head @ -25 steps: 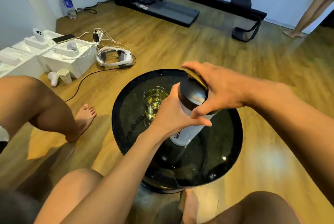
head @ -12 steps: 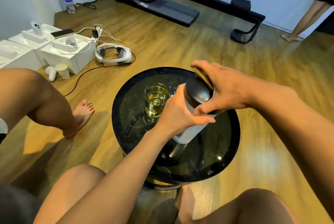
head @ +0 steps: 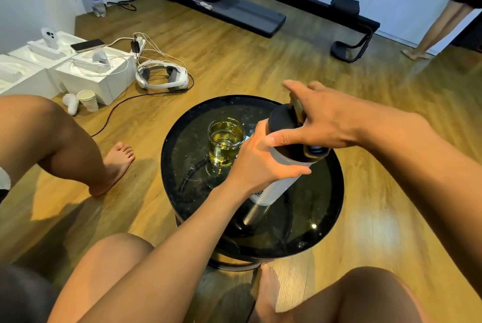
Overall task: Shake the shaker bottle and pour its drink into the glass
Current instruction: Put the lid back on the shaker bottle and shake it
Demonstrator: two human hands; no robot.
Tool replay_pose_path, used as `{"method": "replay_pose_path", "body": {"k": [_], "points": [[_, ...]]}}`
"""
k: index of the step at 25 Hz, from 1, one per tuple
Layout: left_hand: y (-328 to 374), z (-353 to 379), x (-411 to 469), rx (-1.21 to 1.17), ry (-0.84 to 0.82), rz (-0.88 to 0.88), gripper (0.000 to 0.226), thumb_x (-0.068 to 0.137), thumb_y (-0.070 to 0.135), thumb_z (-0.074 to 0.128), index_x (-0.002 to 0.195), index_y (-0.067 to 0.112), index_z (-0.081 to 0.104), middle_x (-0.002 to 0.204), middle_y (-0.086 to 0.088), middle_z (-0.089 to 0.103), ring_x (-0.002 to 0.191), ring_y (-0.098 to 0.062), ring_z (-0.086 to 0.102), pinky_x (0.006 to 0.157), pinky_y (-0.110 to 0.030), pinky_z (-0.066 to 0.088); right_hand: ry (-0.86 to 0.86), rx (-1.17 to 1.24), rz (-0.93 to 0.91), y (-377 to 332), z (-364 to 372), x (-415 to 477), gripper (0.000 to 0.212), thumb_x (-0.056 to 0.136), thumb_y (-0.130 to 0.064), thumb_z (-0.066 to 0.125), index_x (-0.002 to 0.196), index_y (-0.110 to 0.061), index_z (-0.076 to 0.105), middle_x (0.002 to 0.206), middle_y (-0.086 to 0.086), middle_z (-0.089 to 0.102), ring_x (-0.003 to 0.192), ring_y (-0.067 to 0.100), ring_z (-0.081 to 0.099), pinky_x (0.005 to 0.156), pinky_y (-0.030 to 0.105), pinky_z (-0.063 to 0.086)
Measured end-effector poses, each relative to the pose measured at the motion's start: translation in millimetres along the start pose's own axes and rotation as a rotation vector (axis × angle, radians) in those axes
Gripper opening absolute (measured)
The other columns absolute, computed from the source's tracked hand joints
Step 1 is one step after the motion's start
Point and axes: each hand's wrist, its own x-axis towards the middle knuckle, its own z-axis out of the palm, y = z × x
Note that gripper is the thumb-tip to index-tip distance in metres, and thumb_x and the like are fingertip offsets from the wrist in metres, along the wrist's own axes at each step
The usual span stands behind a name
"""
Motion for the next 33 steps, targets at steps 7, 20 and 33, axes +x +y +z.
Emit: {"method": "replay_pose_path", "body": {"k": [7,20,33], "points": [[3,1,-2,-0.025,0.056,0.009,0.085,0.053,0.038,0.095,0.123,0.019,0.052,0.106,0.013,0.062,0.102,-0.007,0.062,0.078,-0.024,0.052,0.093,-0.082,0.064,-11,21,6,0.079,0.069,-0.079,0.047,0.138,-0.039,0.04,0.139,0.009,0.033,0.119,0.043,0.044,0.097,0.054,0.043],[0,4,-2,0.043,0.055,0.001,0.075,0.053,0.044,0.094,0.111,0.036,0.047,0.098,0.024,0.053,0.093,0.021,0.053,0.075,-0.001,0.04,0.207,-0.092,-0.117,-8,4,-1,0.09,0.076,-0.084,0.013,0.138,-0.025,0.042,0.131,0.011,0.055,0.115,0.037,0.055,0.091,0.052,0.046],[3,7,-2,0.102,0.059,0.019,0.06,0.054,0.045,0.092,0.095,0.046,0.049,0.099,0.011,0.061,0.089,0.005,0.058,0.069,-0.007,0.042,0.226,-0.188,-0.067,-8,26,7,0.072,0.08,-0.078,0.031,0.131,-0.029,0.045,0.121,0.009,0.051,0.107,0.036,0.055,0.084,0.051,0.046]]}}
